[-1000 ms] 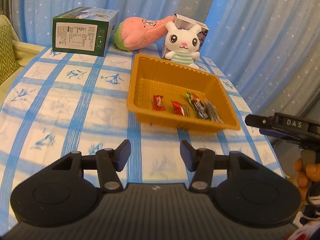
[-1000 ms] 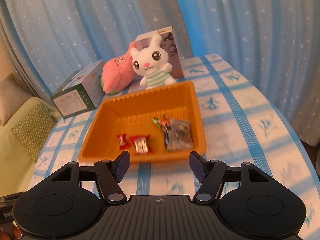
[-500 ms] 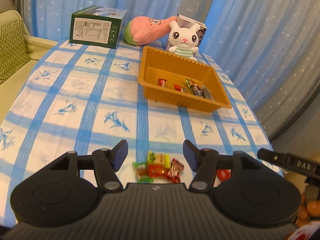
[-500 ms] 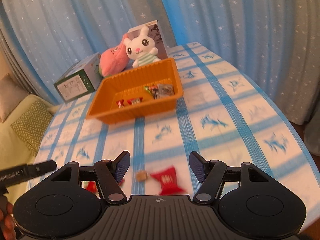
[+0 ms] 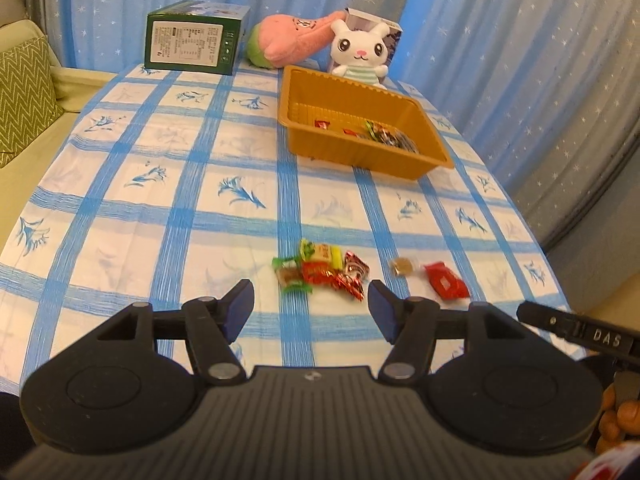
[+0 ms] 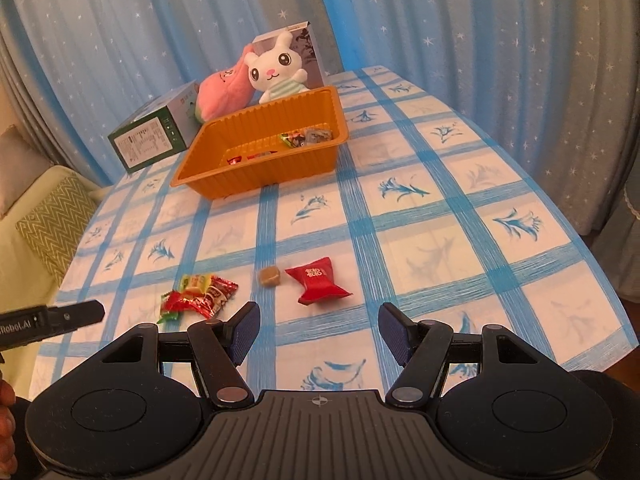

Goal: Organize snacks
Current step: 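Withdraw both tools from the tray toward the remaining snacks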

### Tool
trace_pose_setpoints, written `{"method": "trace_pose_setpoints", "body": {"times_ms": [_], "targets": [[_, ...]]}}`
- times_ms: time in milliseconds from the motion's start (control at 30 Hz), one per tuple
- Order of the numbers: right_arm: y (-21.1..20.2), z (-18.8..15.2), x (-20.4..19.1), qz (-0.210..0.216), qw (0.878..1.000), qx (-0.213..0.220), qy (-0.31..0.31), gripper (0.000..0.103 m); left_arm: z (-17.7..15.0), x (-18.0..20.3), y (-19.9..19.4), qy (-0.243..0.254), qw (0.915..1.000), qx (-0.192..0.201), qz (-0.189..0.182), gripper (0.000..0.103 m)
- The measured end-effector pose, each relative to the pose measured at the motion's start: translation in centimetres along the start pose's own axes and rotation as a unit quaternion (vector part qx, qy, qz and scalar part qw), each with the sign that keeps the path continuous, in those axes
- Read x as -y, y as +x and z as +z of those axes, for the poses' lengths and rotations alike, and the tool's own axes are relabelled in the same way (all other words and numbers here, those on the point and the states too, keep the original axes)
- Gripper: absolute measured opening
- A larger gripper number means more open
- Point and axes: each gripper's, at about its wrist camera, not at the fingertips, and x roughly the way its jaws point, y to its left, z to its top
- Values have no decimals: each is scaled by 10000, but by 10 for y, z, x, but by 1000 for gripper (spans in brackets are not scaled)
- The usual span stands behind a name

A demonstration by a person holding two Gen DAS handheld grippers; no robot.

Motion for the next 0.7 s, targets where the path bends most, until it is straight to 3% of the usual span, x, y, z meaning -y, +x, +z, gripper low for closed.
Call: {"method": "trace_pose_setpoints", "body": {"times_ms": [700], "targets": [[12,4,7,23,10000,-25,66,65,-3,16,20,245,9995,-111,-144,59]]}}
